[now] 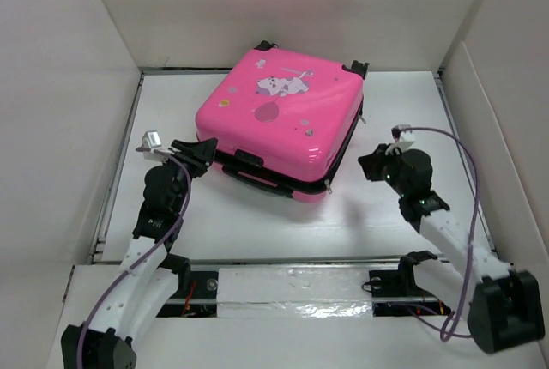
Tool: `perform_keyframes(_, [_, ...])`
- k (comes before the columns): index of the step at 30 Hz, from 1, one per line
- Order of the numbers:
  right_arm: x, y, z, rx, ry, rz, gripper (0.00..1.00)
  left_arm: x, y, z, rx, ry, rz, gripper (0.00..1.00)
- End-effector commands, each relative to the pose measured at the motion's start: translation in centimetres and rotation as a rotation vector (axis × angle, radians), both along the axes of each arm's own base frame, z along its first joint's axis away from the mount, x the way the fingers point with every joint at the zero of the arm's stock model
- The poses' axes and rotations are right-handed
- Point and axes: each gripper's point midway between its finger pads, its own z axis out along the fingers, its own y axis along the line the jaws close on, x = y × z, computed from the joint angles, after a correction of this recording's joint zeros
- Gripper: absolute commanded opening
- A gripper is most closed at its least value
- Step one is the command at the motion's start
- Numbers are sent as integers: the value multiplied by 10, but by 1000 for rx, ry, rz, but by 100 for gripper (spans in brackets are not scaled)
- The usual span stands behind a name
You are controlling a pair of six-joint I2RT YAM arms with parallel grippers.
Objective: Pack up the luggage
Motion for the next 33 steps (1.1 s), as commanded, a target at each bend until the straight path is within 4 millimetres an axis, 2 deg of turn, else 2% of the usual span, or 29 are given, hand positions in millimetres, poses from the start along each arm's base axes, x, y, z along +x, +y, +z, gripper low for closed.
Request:
perform_keyframes(1, [-37,24,29,42,-129,96,0,-18,-12,4,92,1,-80,26])
perform_keyframes(3, [-62,33,47,74,-213,140,0,-25,-19,-13,119,32,-114,11])
perform_keyframes(5, [-87,50,49,73,-221,226,2,-33,-26,-32,127,72,-165,0])
perform_keyframes(6, [-97,52,57,82,-246,243,7,-36,-26,-45,141,98,-169,0])
perform_keyframes(7, [-104,55,55,62,-222,261,23,-40,-28,-56,162,130,-181,0])
perform_keyframes(8, [-107,54,51,42,-199,255,32,-43,-30,-62,178,139,-195,0])
perform_keyframes(10, [-120,68,50,16,-166,313,46,-52,-34,-80,206,181,-231,0])
perform_keyframes(11, [-119,71,46,-5,-154,304,49,-55,-35,-84,206,189,-245,0])
perform_keyframes(12, [-126,82,43,-17,-140,347,50,-60,-37,-93,210,200,-263,0])
perform_keyframes(14, [-120,91,30,-91,-88,338,51,-63,-42,-100,214,205,-295,0])
perform_keyframes(16, [-122,98,22,-149,-49,326,51,-65,-47,-106,225,217,-334,22])
perform_keyframes(17, [-114,98,22,-179,-46,283,51,-67,-51,-107,226,218,-364,32])
perform_keyframes(18, [-113,99,22,-188,-46,276,51,-67,-53,-111,234,228,-378,46])
perform_keyframes(21, [-109,99,24,-192,-54,241,51,-68,-60,-112,241,219,-422,60])
perform_keyframes(30, [-98,90,27,-227,-63,163,51,-63,-75,-111,193,191,-487,54])
perform_keyframes(33, [-87,87,27,-238,-62,150,52,-60,-78,-108,184,176,-489,52])
